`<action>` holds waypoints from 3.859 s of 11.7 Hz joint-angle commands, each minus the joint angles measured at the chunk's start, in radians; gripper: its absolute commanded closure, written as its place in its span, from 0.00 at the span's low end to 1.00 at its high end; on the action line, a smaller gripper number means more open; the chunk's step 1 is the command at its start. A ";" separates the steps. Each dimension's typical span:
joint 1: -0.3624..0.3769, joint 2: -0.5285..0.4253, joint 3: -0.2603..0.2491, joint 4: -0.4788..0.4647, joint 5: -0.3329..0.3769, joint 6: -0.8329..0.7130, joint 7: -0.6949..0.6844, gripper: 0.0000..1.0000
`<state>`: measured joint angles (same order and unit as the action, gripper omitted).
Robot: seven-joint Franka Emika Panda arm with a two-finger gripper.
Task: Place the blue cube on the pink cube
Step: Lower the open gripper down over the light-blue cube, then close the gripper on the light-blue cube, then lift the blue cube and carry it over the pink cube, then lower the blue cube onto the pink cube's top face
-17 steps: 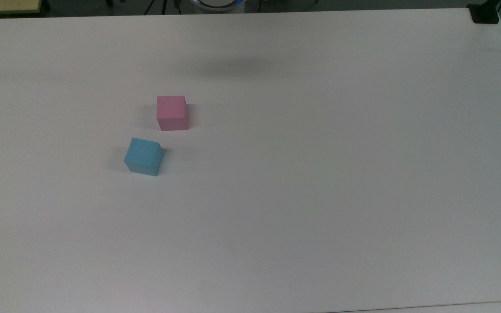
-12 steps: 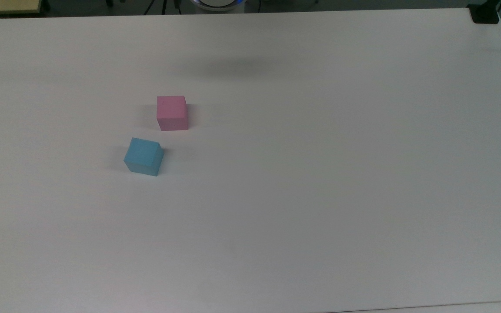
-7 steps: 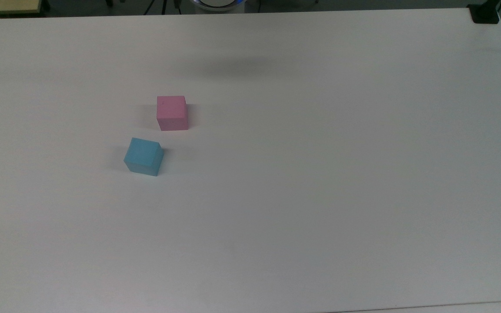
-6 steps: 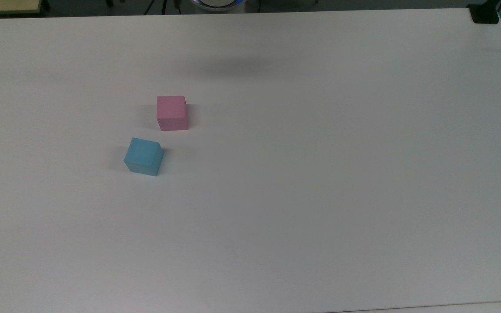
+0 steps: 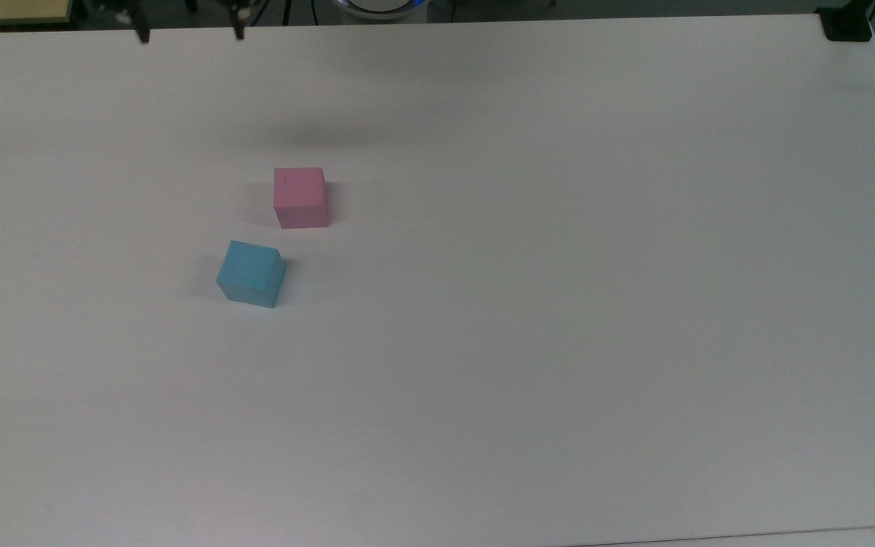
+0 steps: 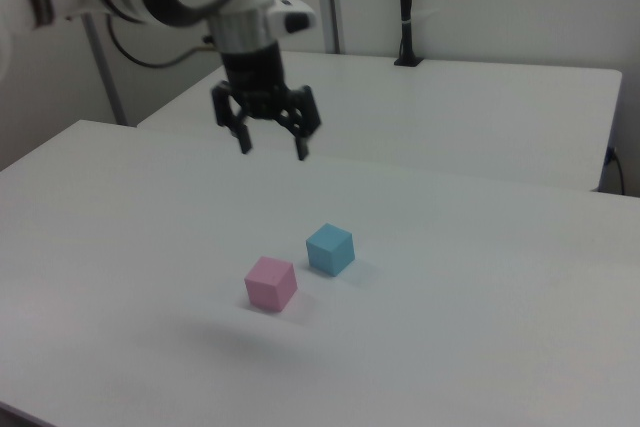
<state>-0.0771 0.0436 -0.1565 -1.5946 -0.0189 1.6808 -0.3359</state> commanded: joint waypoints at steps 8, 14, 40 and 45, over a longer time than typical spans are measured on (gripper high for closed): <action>0.026 0.354 0.011 -0.056 -0.003 0.517 0.366 0.00; 0.040 0.404 0.044 -0.111 -0.091 0.596 0.436 0.00; 0.099 0.021 0.083 -0.453 -0.171 0.455 0.406 0.09; 0.092 0.007 0.083 -0.430 -0.176 0.441 0.408 0.09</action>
<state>0.0139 0.0729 -0.0677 -2.0296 -0.1754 2.1130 0.0683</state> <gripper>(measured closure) 0.088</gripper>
